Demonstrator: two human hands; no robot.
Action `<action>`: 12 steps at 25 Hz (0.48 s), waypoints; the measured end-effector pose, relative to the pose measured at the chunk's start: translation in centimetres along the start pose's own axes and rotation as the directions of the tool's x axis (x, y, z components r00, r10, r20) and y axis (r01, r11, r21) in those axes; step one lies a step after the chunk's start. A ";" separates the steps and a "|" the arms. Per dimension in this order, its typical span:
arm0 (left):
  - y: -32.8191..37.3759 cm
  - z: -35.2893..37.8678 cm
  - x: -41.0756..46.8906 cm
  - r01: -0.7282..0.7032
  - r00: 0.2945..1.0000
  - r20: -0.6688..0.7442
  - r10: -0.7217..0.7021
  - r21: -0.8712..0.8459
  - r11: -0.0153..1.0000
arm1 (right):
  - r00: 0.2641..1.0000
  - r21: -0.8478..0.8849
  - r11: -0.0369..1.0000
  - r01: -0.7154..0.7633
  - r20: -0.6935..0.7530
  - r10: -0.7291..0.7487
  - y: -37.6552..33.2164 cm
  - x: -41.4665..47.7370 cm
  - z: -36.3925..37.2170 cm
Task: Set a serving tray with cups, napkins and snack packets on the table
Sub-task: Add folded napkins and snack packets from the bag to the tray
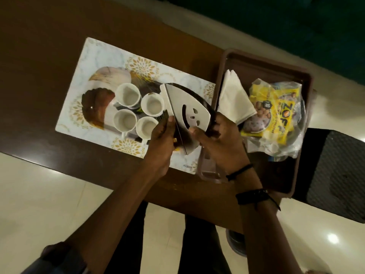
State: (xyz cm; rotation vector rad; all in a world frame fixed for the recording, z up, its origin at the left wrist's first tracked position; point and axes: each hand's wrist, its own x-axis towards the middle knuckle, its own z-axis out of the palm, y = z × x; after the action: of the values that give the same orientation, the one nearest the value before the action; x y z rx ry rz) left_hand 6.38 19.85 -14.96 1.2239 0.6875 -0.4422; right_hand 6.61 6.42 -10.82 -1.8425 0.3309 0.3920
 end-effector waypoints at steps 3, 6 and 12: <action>1.8 -3.1 2.0 -0.115 0.990 -0.050 0.131 0.243 0.963 | 0.991 -0.182 0.974 0.134 0.036 -0.130 -1.3 3.3 2.8; 3.7 -6.6 4.2 -0.275 0.926 -0.078 0.370 0.531 0.801 | 0.967 -0.350 0.908 0.229 -0.024 -0.253 -2.1 7.0 5.3; 5.6 -11.2 7.0 -0.244 0.785 -0.093 0.613 0.862 0.444 | 0.974 -0.421 0.878 0.227 0.107 -0.201 -2.8 14.1 9.4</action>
State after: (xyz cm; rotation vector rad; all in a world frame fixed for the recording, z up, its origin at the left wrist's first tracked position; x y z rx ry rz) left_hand 12.43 32.55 -17.85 2.3964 0.4419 -0.0155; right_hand 19.60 15.84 -17.05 -2.2693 -0.0106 0.3864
